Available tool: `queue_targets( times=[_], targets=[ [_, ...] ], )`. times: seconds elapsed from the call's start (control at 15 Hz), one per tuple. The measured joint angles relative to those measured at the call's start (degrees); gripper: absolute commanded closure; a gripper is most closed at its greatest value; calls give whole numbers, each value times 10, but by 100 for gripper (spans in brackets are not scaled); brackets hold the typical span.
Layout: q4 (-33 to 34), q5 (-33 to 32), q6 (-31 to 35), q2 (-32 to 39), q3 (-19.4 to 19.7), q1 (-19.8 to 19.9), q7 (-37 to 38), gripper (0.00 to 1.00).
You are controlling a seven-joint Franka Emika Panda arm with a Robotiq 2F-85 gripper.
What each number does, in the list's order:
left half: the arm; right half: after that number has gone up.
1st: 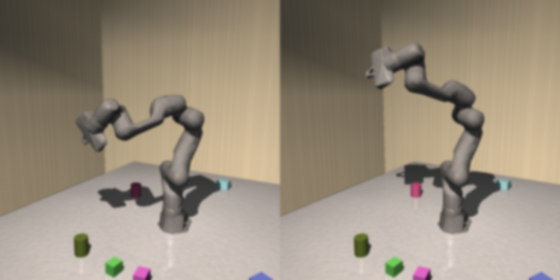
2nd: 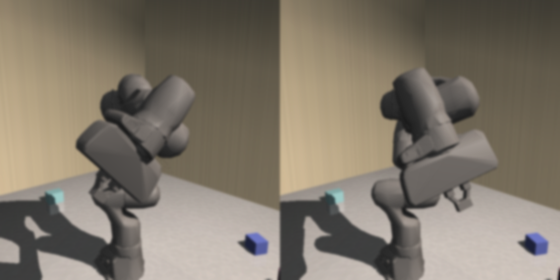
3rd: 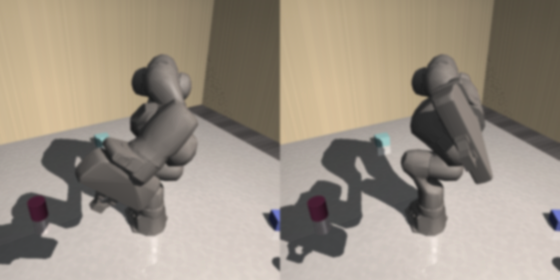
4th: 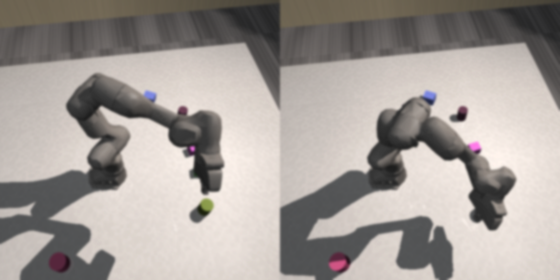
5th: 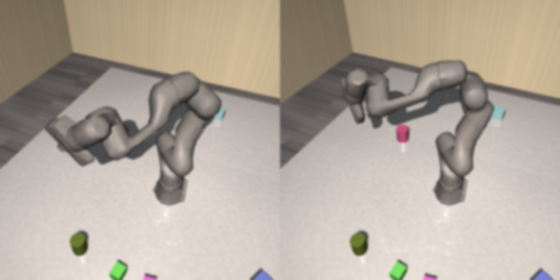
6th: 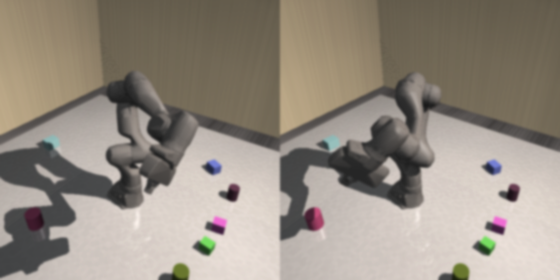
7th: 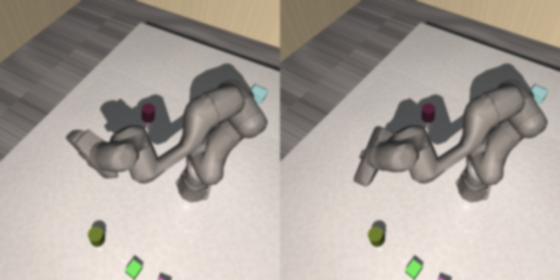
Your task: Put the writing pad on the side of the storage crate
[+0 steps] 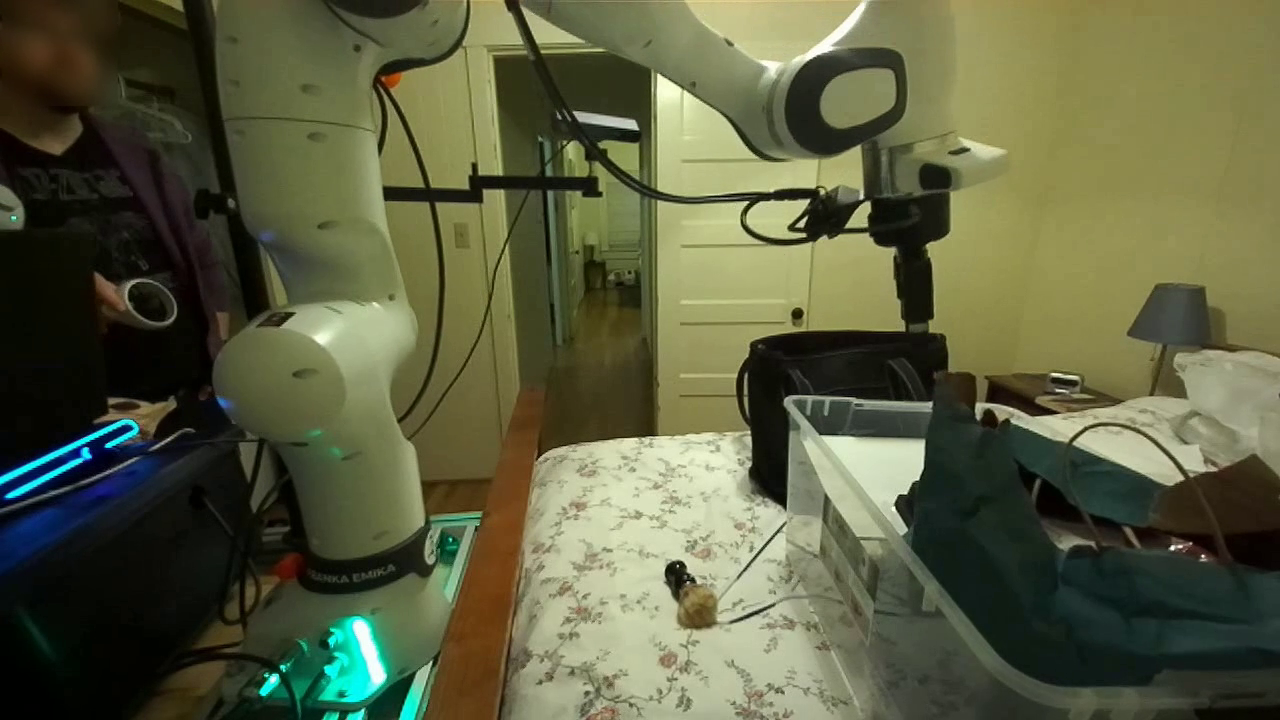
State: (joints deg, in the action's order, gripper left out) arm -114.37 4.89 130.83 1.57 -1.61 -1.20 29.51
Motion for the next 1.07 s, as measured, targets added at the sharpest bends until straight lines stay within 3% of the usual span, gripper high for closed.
queue_targets(
  times=[0.27,0.6,0.87,1.07],
  targets=[
    [-54,32,93,15,-8,-15,42,0],
    [-90,53,152,62,0,-12,99,0],
    [-85,126,185,99,0,-5,50,0],
    [-81,131,187,102,-1,-5,46,0]
  ],
)
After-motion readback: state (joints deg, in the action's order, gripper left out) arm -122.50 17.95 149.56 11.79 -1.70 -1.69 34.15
